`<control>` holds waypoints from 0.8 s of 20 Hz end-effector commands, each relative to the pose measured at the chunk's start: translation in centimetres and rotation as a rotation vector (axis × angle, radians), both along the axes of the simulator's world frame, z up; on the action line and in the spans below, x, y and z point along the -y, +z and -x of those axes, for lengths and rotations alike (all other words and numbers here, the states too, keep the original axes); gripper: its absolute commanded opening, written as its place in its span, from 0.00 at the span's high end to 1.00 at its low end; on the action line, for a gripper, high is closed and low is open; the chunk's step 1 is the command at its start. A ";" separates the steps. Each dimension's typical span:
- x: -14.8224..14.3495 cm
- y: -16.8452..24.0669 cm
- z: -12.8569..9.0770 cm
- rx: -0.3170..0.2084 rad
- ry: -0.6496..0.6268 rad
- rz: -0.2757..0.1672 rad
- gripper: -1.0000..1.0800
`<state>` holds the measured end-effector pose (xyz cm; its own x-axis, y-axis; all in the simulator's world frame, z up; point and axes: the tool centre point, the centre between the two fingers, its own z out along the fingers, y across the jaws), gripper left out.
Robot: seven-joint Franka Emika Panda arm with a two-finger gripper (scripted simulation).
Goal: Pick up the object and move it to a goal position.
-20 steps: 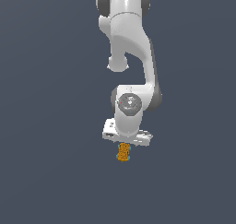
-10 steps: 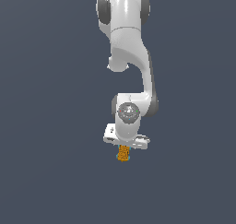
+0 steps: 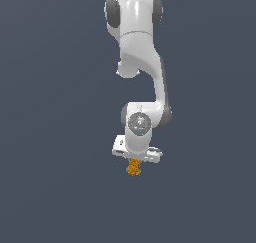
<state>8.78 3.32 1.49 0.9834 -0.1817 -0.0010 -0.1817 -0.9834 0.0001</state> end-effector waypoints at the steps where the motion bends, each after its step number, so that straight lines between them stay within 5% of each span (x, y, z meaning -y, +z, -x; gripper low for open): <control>1: 0.0 0.0 0.0 0.001 0.000 0.000 1.00; 16: -0.6 3.0 0.6 0.000 0.000 0.000 1.00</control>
